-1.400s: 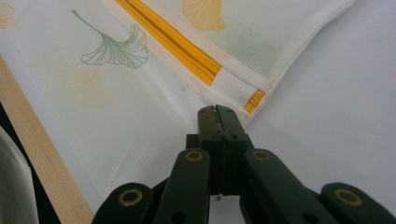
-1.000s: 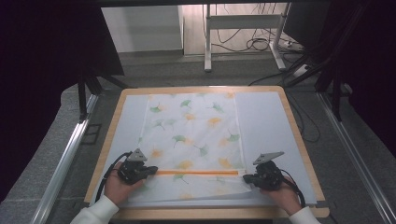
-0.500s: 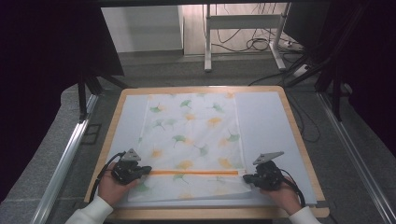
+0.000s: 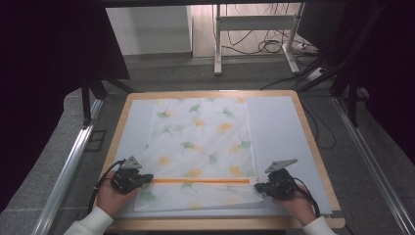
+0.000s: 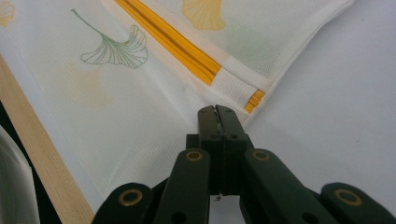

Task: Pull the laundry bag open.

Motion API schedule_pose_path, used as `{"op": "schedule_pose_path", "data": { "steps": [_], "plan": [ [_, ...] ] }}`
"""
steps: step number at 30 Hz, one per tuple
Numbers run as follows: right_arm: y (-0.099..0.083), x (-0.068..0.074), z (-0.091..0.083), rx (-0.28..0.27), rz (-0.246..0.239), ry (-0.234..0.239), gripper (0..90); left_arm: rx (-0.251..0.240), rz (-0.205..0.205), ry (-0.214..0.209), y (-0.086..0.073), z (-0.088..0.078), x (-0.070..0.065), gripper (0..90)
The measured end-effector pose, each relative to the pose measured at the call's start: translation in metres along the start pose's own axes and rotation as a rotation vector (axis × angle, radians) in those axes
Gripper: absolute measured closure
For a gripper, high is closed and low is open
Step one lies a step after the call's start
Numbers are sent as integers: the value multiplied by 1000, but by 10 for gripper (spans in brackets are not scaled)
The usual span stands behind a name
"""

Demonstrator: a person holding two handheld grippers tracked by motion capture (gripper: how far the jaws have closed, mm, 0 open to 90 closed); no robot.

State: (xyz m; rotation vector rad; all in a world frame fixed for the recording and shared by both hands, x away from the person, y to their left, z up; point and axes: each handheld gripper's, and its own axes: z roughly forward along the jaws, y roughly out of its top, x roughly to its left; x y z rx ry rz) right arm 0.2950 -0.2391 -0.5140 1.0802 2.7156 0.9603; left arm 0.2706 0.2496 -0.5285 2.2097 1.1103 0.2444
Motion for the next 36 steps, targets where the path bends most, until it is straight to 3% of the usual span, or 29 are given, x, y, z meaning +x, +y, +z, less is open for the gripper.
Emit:
{"op": "schedule_pose_path", "data": {
  "steps": [11,17,36],
  "plan": [
    [0,0,0,0,-2,-1,900,5,-16,18,-6,-6,5,900],
    [0,0,0,0,-3,0,900,-3,-45,13,-12,-10,11,900],
    [0,0,0,0,-3,-1,900,4,-45,12,-13,-13,11,900]
  ]
}}
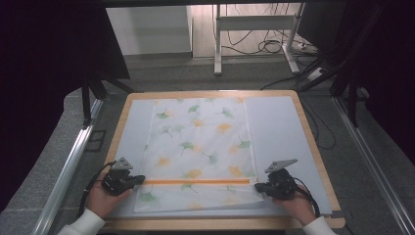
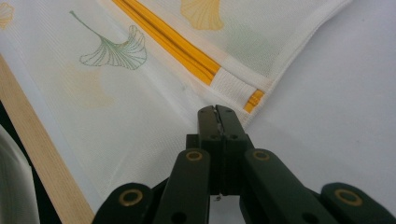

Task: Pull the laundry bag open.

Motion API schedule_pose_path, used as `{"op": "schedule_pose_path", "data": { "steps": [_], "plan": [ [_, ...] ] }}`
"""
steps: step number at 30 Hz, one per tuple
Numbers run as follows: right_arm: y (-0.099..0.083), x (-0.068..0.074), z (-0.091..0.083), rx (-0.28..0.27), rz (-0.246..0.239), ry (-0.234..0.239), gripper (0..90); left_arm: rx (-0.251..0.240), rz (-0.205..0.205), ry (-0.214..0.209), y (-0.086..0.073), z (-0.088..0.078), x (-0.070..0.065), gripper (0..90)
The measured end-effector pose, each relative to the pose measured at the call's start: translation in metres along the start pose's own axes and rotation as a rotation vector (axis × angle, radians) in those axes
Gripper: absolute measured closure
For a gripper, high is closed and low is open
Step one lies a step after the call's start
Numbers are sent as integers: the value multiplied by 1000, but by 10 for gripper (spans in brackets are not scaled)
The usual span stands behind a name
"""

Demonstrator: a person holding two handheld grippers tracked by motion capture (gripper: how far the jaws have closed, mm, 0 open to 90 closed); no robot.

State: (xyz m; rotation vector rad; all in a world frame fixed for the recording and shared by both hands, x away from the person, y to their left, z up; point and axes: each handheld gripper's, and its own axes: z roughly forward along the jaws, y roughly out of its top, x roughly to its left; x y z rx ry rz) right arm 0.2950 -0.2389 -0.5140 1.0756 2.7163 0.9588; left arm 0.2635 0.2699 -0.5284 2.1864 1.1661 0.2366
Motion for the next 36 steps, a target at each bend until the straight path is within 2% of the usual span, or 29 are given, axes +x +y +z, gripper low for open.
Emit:
{"op": "schedule_pose_path", "data": {
  "steps": [13,22,26,27,28,32,33,36],
  "plan": [
    [0,0,0,0,0,0,900,-6,-3,-5,-2,0,1,900],
    [-1,0,-1,-10,2,3,898,-43,-12,-26,-3,1,0,899],
    [0,1,-2,-18,-11,13,897,-82,-13,-16,-2,-4,-3,810],
    [0,2,-4,-29,-17,16,896,-96,-14,-18,-1,-6,-4,810],
    [3,2,-8,-65,-25,14,896,-130,-18,-17,1,-10,-6,771],
    [6,3,-12,-109,-34,3,894,-163,-28,-14,7,-14,-10,685],
    [8,3,-13,-132,-43,-1,839,-179,-30,-20,12,-15,-12,671],
    [10,2,-15,-155,-56,0,801,-200,-42,-22,18,-15,-13,611]
  ]
}}
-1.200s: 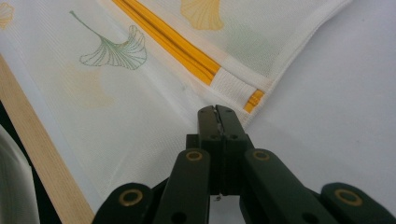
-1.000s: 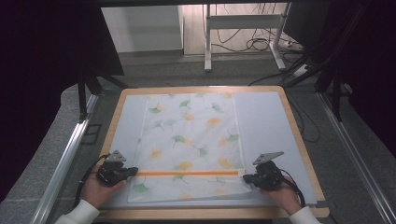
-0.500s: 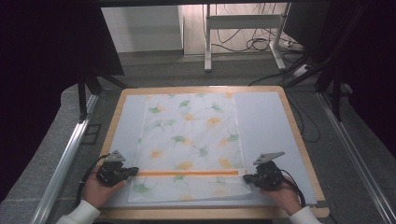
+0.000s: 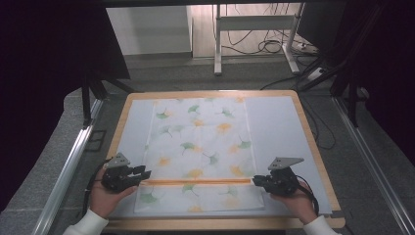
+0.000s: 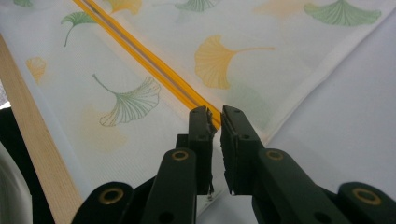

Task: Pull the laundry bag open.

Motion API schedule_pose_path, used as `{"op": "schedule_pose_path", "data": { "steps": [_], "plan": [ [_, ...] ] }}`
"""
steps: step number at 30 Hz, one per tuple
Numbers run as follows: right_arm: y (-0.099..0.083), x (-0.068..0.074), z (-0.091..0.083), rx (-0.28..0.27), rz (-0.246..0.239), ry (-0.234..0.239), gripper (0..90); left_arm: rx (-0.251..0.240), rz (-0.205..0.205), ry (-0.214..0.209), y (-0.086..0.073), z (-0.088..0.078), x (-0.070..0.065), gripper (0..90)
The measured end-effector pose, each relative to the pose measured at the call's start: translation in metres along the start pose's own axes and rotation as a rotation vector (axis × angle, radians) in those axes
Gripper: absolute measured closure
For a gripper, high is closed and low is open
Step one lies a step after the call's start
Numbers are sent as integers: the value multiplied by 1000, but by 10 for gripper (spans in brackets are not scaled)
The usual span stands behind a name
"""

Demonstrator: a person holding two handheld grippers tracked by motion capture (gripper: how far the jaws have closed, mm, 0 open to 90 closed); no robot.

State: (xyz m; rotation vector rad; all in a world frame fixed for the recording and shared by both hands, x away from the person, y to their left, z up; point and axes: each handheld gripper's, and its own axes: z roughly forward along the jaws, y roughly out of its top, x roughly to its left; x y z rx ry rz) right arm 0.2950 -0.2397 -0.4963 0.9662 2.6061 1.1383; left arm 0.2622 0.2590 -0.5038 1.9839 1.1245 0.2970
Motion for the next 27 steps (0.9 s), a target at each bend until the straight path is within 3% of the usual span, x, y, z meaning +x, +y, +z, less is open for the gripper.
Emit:
{"op": "schedule_pose_path", "data": {
  "steps": [1,7,9,17,20,27],
  "plan": [
    [0,0,0,0,0,0,801,0,0,0,0,0,0,590],
    [9,-11,0,-42,52,-27,473,-26,-22,2,13,9,1,510],
    [14,-16,0,-51,70,-37,429,-27,-17,5,18,12,1,488],
    [29,-46,-2,-104,104,-100,333,-68,-50,15,28,25,11,409],
    [30,-56,0,-105,112,-122,320,-71,-37,31,28,26,13,394],
    [19,-62,-1,-93,117,-156,315,-70,-21,62,21,23,17,387]
  ]
}}
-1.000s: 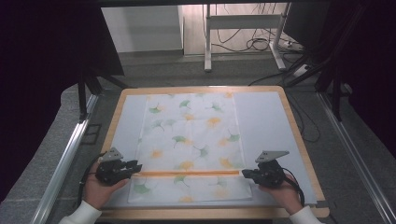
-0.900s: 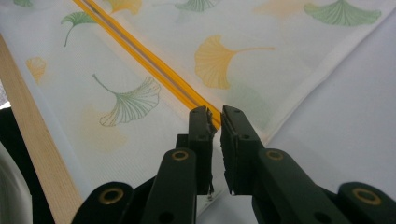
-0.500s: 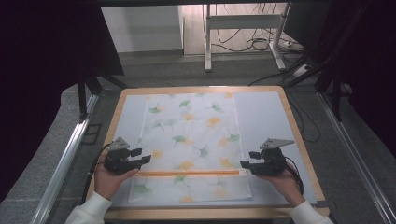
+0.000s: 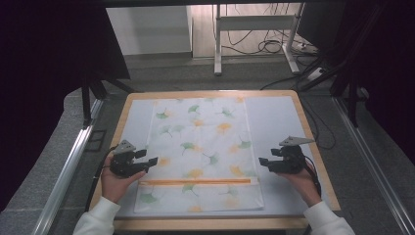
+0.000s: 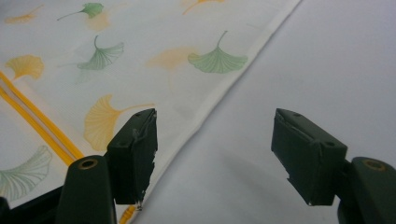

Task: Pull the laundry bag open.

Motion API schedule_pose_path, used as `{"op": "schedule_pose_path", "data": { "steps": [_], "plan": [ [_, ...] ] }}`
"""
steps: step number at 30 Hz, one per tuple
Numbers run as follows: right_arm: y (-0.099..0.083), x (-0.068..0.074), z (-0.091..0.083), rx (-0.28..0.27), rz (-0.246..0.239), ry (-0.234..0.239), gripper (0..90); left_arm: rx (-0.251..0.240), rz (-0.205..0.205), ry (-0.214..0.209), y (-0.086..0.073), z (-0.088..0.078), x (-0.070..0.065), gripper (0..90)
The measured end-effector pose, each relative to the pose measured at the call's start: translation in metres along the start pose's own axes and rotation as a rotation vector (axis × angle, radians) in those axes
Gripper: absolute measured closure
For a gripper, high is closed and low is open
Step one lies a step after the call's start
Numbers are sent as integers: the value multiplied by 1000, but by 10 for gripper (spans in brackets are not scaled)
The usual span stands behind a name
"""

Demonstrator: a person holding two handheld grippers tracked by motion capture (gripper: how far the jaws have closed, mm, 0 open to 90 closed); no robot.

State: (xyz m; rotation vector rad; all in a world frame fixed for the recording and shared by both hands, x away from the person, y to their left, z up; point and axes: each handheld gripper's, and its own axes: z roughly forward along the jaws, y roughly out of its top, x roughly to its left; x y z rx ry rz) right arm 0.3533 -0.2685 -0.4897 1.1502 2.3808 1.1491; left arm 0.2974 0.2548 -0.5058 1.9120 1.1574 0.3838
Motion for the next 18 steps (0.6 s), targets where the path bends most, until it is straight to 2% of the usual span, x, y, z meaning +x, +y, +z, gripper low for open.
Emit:
{"op": "schedule_pose_path", "data": {
  "steps": [5,18],
  "plan": [
    [-2,0,-4,-10,-9,-8,315,-2,14,17,-3,-2,0,385],
    [-4,-1,-5,-12,-23,-5,313,-2,27,14,-3,-1,-1,383]
  ]
}}
